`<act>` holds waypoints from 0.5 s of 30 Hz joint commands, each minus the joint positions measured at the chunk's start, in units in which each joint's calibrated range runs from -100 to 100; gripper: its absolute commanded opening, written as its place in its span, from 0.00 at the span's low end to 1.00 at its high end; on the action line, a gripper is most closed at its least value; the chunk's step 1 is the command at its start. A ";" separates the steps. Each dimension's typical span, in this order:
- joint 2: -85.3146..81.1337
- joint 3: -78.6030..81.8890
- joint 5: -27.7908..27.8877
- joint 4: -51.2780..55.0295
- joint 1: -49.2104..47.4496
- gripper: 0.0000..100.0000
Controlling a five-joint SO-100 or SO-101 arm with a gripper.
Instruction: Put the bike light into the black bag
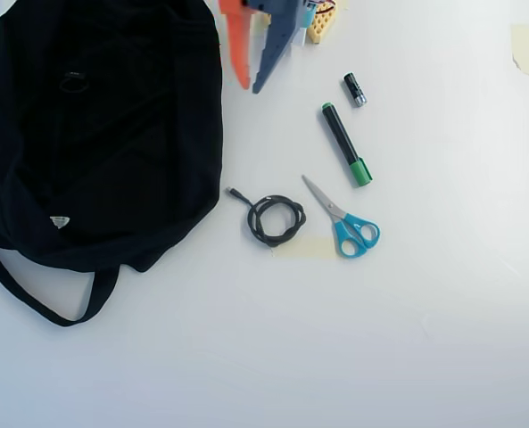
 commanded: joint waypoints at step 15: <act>-41.27 63.58 0.30 -17.13 -12.87 0.02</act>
